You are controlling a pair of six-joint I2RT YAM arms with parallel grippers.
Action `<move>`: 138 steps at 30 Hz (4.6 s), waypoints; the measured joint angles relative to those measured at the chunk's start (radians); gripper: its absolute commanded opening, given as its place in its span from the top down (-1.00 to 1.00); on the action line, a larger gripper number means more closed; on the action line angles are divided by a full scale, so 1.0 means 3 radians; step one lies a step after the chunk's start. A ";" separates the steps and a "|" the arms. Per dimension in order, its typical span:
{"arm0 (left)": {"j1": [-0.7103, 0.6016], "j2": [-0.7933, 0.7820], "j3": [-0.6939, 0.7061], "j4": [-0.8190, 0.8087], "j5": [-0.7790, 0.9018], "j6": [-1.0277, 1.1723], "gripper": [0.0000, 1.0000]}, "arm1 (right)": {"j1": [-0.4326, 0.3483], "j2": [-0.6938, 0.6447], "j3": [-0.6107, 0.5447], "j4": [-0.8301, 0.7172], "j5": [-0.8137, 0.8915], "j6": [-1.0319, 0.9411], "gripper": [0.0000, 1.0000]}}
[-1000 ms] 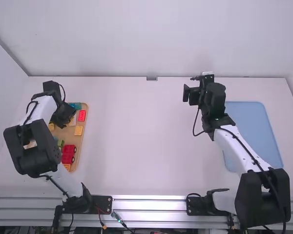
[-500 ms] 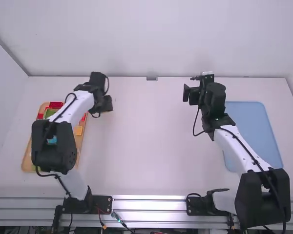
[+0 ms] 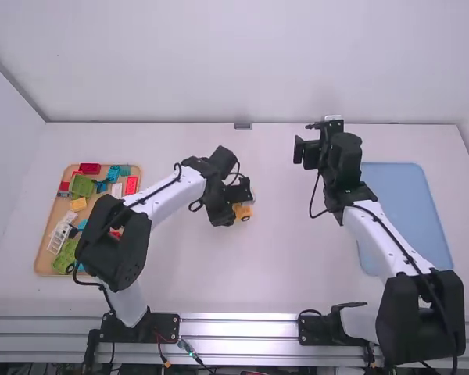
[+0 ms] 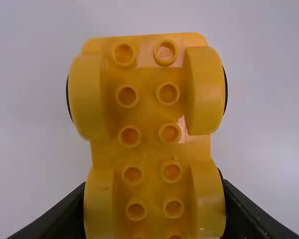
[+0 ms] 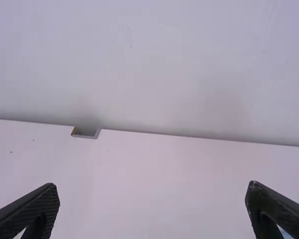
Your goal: Assemble lego blocks to make yellow taxi
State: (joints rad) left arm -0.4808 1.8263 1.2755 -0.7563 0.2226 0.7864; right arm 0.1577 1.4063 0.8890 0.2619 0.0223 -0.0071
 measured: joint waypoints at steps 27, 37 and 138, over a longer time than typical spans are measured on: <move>0.0032 -0.0001 -0.0264 0.0418 0.0089 0.0436 -0.98 | -0.0102 0.0001 0.0000 -0.0189 0.0004 -0.0001 -0.98; 0.0605 -0.0001 0.0416 0.0127 -0.0273 -0.1095 -0.98 | -0.0102 0.0001 0.0000 -0.0107 0.0003 0.0010 -0.98; 0.3946 0.0562 0.0401 0.0642 -0.0729 -0.5380 -0.56 | 0.0006 0.0000 0.0000 -0.0142 0.0000 0.0004 -0.98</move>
State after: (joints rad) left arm 0.7029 1.9949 1.3956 -0.5636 0.0040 -0.8276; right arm 0.1596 1.4063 0.8890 0.2192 0.0223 -0.0059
